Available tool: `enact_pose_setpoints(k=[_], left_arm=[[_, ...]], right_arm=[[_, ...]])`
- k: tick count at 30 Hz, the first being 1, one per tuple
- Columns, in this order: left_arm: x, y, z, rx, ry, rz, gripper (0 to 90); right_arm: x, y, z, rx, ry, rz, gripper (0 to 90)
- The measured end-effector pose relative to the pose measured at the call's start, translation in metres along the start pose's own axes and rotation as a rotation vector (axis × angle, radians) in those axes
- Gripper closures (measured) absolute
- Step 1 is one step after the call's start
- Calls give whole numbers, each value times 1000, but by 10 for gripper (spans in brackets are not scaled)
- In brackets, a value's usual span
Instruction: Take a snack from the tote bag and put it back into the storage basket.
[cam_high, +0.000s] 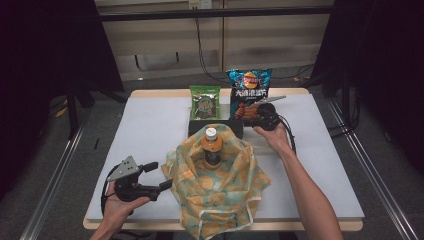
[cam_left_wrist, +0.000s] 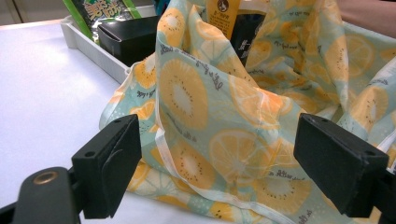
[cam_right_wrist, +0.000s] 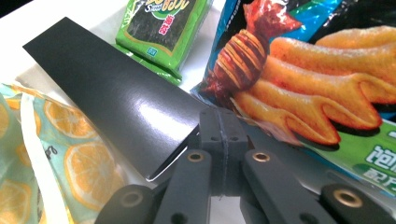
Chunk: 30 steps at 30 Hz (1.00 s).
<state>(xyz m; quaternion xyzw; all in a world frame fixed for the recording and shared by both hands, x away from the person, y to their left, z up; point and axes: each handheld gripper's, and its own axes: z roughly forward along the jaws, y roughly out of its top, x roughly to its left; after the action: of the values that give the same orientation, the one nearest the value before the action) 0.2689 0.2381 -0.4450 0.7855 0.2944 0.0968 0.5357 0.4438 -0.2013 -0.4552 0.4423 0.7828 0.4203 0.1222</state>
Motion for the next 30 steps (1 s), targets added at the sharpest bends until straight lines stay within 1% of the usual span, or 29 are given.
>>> enact_pose_setpoints(k=[2,3,4,6,8,10,11,12,13,15,16,17,18,19,20,22,24,27,28,30], left_arm=[[0,0,0,-2,-3,5,161],[0,0,0,-3,-7,7,169],[0,1,0,-3,-8,6,173],[0,1,0,-5,-11,5,192],[0,1,0,-9,-14,7,209],[-1,1,-1,-16,-18,9,238],[-1,2,-1,-13,-12,14,252],[0,2,-1,-24,-26,15,274],[0,3,-2,-18,-12,22,301],[0,4,0,-24,-28,24,334],[0,4,2,-21,-33,22,356],[0,5,3,-10,-27,27,364],[-1,6,5,-10,-31,23,375],[-2,7,6,-7,-32,30,389],[-2,8,8,-7,-36,34,401],[-4,11,10,-6,-45,45,427],[-7,14,13,-4,-57,53,443],[-9,21,18,-3,-60,57,451],[-9,24,20,3,-53,60,455],[-8,29,24,6,-53,72,457]], right_arm=[[1,1,1,1,4,-5,900],[1,1,1,-1,-4,-14,900],[1,0,0,0,-6,-12,900],[1,-1,-3,-14,-20,-10,832],[2,-2,-9,-21,-18,-11,795],[5,-3,-20,-53,-12,-8,719],[7,-3,-26,-62,-5,-11,685],[10,-4,-31,-73,-3,-12,664],[15,-4,-39,-91,12,-18,650],[24,-6,-50,-115,39,-36,617],[31,-7,-57,-119,56,-48,597],[35,-7,-61,-126,63,-53,584],[42,-7,-68,-141,89,-61,579],[47,-8,-73,-148,113,-74,586],[53,-8,-78,-167,124,-87,584],[61,-9,-85,-174,155,-99,578],[68,-9,-91,-183,164,-117,592],[81,-7,-99,-201,205,-134,620],[84,-6,-101,-205,211,-138,629],[90,-5,-106,-215,228,-145,661]])
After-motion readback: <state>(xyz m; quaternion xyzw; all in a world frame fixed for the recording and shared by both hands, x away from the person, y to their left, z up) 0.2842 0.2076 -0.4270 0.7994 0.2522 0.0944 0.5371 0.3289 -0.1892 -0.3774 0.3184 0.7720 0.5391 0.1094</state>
